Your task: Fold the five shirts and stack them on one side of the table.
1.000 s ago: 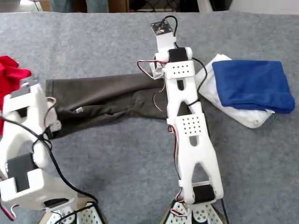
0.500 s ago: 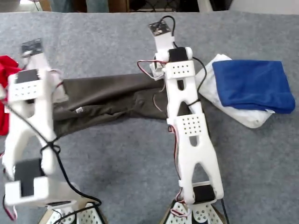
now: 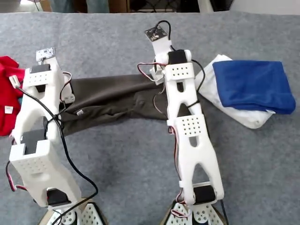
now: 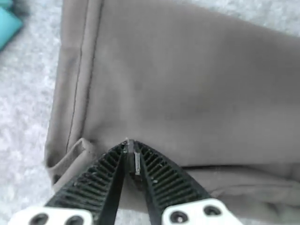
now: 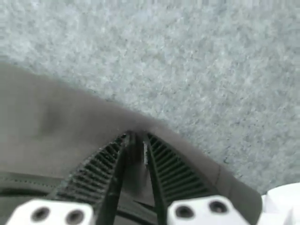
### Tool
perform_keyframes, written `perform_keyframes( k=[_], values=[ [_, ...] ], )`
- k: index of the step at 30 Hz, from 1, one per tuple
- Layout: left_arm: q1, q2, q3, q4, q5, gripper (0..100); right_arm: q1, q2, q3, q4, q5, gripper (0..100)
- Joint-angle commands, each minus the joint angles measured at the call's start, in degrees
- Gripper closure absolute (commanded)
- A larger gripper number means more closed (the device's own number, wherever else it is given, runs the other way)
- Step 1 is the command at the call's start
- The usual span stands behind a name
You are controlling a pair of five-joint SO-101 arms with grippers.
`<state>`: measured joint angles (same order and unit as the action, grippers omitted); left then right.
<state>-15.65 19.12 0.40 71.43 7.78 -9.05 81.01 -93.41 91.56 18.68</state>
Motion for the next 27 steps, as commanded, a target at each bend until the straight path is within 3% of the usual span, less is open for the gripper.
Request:
perform_keyframes(
  k=[1, 5, 12, 16, 22, 27],
  values=[
    [-0.57, -0.53, -3.21, 4.84, -0.70, 97, 0.18, -0.40, -2.33, -0.18, 0.53, 95.6],
    [-0.75, -0.53, 0.22, 5.98, -2.29, 97, 0.18, -0.40, -2.33, -0.18, 0.53, 95.6],
    [-5.85, -0.44, 11.91, -3.08, -4.75, 97, 0.53, -0.57, -2.42, -0.18, 0.53, 95.6],
    [-8.48, -0.53, 15.96, -4.31, -6.15, 97, 0.53, -0.75, -2.51, -0.18, 0.53, 95.6],
    [-8.40, -0.62, 10.68, -3.34, -5.80, 97, 2.73, -5.76, -2.24, 0.44, 0.44, 95.6],
    [-3.74, -0.62, -2.77, 4.04, -5.71, 97, 5.36, -7.08, -2.33, 2.55, 0.53, 95.6]
  ],
)
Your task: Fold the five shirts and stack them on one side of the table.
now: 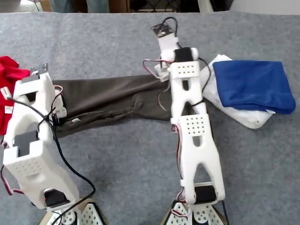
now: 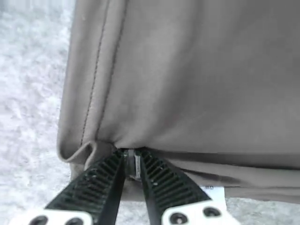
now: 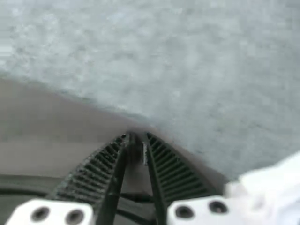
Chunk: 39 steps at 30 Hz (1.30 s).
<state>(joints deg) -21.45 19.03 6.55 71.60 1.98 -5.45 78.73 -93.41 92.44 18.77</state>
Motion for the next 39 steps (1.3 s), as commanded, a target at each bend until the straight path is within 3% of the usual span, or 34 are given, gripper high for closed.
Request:
perform_keyframes(
  k=[1, 5, 11, 17, 27, 34, 39],
  values=[
    [2.77, -0.53, -12.44, 5.80, 0.09, 97, 2.20, -4.97, -2.42, 2.64, 0.44, 95.6],
    [3.91, 0.18, -27.74, 9.05, 0.09, 97, 2.90, -8.40, -2.33, 5.63, 0.44, 95.6],
    [3.74, 10.90, -31.16, -5.36, 0.09, 97, 2.73, -7.96, -1.19, 5.36, 0.53, 95.6],
    [3.56, 27.08, -40.04, -8.53, 0.09, 97, 4.22, -5.85, -1.80, 4.57, 3.60, 95.6],
    [3.47, 42.73, -65.80, -1.85, 0.09, 97, 8.62, -0.22, 6.20, -4.66, 13.54, 95.6],
    [1.36, 46.68, -77.93, 3.96, 0.44, 97, 8.26, -0.48, 3.56, -4.40, 13.27, 95.6],
    [0.57, 46.59, -87.52, 11.43, 5.98, 97, 8.00, -3.03, -2.68, 1.23, 12.92, 95.6]
  ],
)
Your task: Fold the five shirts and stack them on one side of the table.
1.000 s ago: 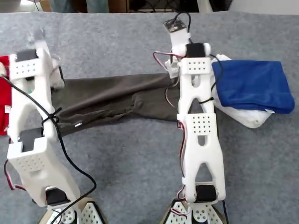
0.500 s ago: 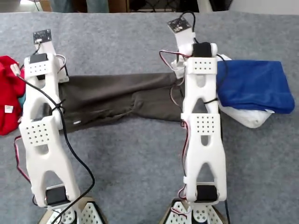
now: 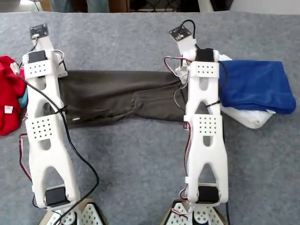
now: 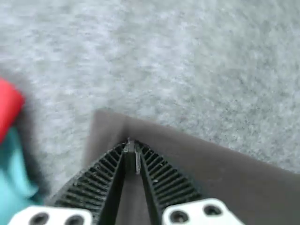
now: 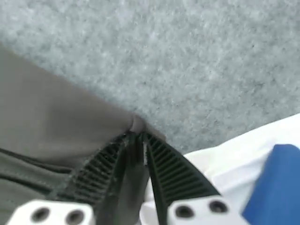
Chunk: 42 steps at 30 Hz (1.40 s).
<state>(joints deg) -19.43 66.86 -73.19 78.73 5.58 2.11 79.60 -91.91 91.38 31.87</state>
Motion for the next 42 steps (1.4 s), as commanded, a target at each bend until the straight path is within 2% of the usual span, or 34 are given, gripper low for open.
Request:
perform_keyframes(
  k=[1, 4, 6, 11, 14, 17, 19, 25, 29, 34, 42],
  values=[
    [-1.36, -1.23, -11.38, 6.86, 2.46, 97, 0.44, -4.35, -3.91, 2.37, -1.23, 95.6],
    [-0.92, -1.23, -23.52, 17.41, 2.37, 97, 0.44, -4.79, -3.91, 1.76, -3.69, 95.6],
    [0.22, -2.81, -21.76, 21.98, 2.37, 97, 0.62, -4.79, -3.91, 1.76, -3.78, 95.6],
    [0.75, -8.44, -14.73, 22.68, 0.09, 97, 0.53, -4.53, -3.91, 1.67, -3.43, 95.6],
    [1.19, -15.30, -2.86, 22.68, -0.97, 97, 0.53, -4.53, -3.91, 1.58, -3.43, 95.6],
    [3.30, -25.05, 18.86, 22.24, -0.79, 97, 0.53, -4.44, -3.74, 0.79, -3.43, 95.6],
    [4.88, -31.74, 33.54, 18.29, -0.79, 97, 0.70, -4.44, -3.82, 0.79, -3.43, 95.6],
    [4.44, -52.92, 74.95, -7.65, 0.97, 97, 0.62, -4.44, -3.74, 0.79, -3.43, 95.6],
    [4.53, -66.11, 95.69, -21.27, 0.88, 97, 0.62, -4.35, -3.56, 0.62, -3.43, 95.6],
    [2.95, -68.75, 103.43, -28.22, 0.88, 97, 0.62, -4.35, -3.56, 0.44, -3.43, 95.6],
    [-4.70, -65.58, 104.04, -26.90, 0.35, 97, 0.62, -4.26, -3.47, 0.44, -3.43, 95.6]
  ],
)
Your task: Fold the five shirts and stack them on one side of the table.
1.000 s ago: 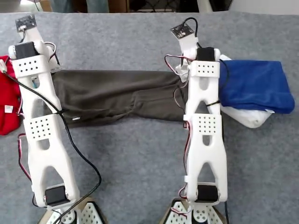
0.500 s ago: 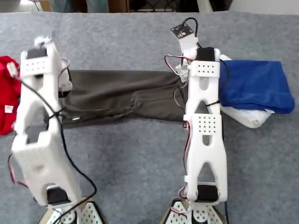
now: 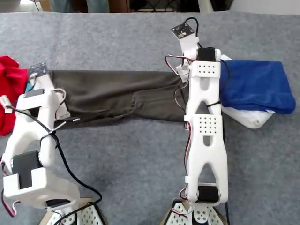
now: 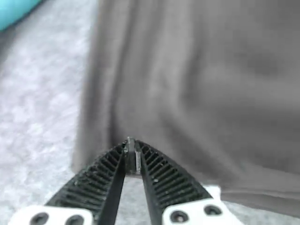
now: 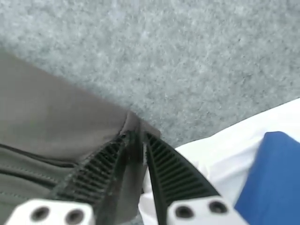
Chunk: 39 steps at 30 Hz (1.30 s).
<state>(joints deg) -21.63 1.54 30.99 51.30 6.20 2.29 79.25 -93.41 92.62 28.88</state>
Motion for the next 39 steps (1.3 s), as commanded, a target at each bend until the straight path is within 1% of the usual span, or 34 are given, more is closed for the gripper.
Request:
perform_keyframes(
  k=[1, 4, 9, 14, 17, 19, 21, 24, 26, 28, 31, 33, 35, 39],
  values=[
    [-3.03, -0.26, -0.13, 0.79, -0.26, 97, 0.44, -3.65, -1.98, -0.79, -0.44, 95.6],
    [-3.47, -0.26, -0.04, 0.88, -0.35, 97, 0.18, -1.54, -2.07, -1.76, -0.44, 95.6],
    [-3.03, -0.18, -0.04, 0.62, -4.66, 97, -0.53, 0.13, -2.51, -2.55, -0.44, 95.6],
    [-7.78, -0.18, -0.57, -0.18, -4.66, 97, -0.18, -1.27, -2.51, -2.29, -0.44, 95.6],
    [-8.13, -0.79, -1.80, -0.09, -4.48, 97, -0.26, -4.70, -2.42, 1.93, -0.35, 95.6],
    [-7.52, -0.88, -5.23, 2.81, -4.22, 97, -0.35, -6.55, -2.33, 2.99, -0.35, 95.6],
    [-6.99, -0.88, -10.77, 7.56, -3.87, 97, -0.18, -7.08, -2.42, 2.99, -0.70, 95.6],
    [-6.55, -0.53, -21.05, 13.63, 0.18, 97, 0.44, -7.52, -2.42, 2.99, -0.70, 95.6],
    [-6.20, -0.18, -27.56, 16.18, 1.67, 97, 0.79, -7.69, -2.42, 2.99, -0.53, 95.6],
    [-5.32, 0.70, -31.16, 15.91, 2.20, 94, 0.97, -7.69, -2.42, 2.90, -0.44, 95.6],
    [-3.12, 4.92, -33.36, 13.19, 4.57, 84, 1.41, -7.69, -2.42, 2.81, -0.35, 95.6],
    [-2.24, 9.41, -34.59, 12.57, 6.51, 80, 1.41, -7.52, -2.42, 2.02, -0.35, 95.6],
    [-2.15, 14.95, -36.44, 12.75, 7.74, 78, 1.41, -7.52, -2.42, 2.02, -0.44, 95.6],
    [-2.86, 24.35, -42.95, 15.21, 6.51, 78, 1.32, -7.52, -2.42, 2.02, -0.44, 95.6]
  ],
)
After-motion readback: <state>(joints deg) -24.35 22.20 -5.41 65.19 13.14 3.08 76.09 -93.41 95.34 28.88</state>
